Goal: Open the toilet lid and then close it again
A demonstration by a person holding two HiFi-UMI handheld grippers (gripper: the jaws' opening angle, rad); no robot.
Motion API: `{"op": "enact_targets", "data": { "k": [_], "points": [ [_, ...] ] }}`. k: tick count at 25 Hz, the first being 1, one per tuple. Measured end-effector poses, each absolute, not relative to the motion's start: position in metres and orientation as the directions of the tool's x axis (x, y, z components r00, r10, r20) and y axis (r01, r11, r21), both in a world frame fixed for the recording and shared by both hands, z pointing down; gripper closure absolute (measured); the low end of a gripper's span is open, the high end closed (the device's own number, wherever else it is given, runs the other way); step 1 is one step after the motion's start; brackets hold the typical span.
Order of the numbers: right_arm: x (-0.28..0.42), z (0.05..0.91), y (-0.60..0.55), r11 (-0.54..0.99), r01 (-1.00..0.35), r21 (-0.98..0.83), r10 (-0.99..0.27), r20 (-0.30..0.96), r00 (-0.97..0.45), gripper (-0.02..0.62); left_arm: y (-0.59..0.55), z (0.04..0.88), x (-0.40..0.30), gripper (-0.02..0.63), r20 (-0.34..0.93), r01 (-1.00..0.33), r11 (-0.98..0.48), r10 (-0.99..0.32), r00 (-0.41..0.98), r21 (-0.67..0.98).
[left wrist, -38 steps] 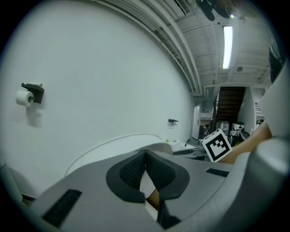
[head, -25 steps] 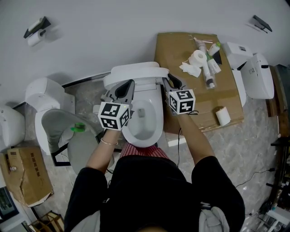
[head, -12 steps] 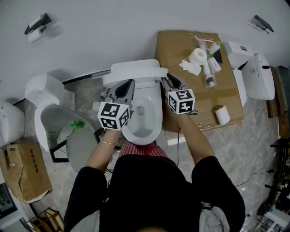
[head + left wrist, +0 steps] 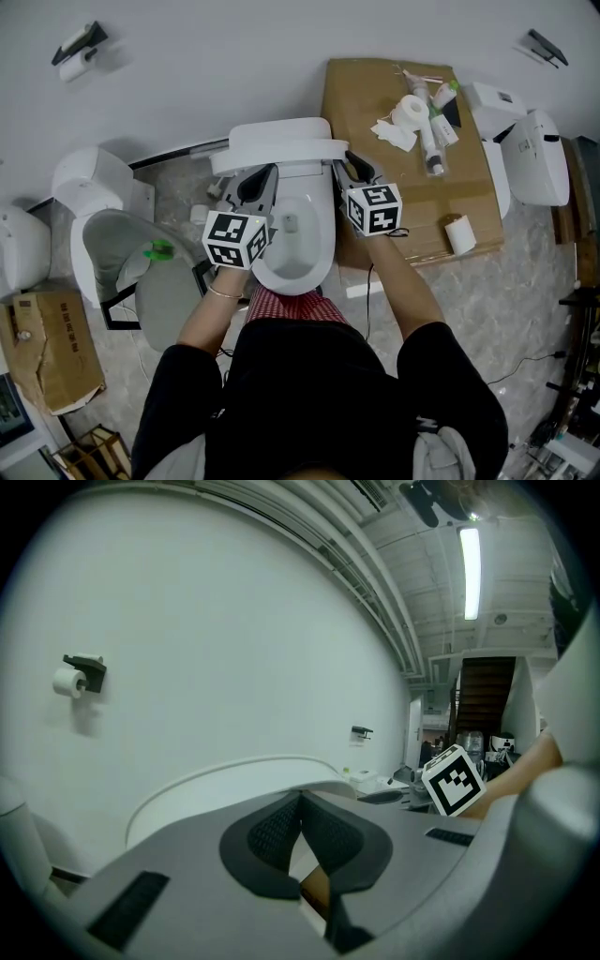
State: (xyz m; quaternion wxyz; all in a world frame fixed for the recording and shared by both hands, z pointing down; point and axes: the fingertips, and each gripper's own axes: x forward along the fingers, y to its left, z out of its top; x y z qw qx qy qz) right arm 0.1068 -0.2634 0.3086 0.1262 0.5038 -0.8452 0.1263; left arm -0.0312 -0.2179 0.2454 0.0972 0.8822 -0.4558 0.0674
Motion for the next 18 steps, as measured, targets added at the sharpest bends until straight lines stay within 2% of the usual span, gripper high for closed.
{"op": "enact_targets", "data": {
  "k": [18],
  "points": [
    [0.107,0.318,-0.243,0.522,-0.851,-0.068,-0.785,0.353,-0.509,0.488,-0.201,0.258,-0.028,0.601,0.205,-0.853,-0.505,-0.828,0.522,0.132]
  ]
}}
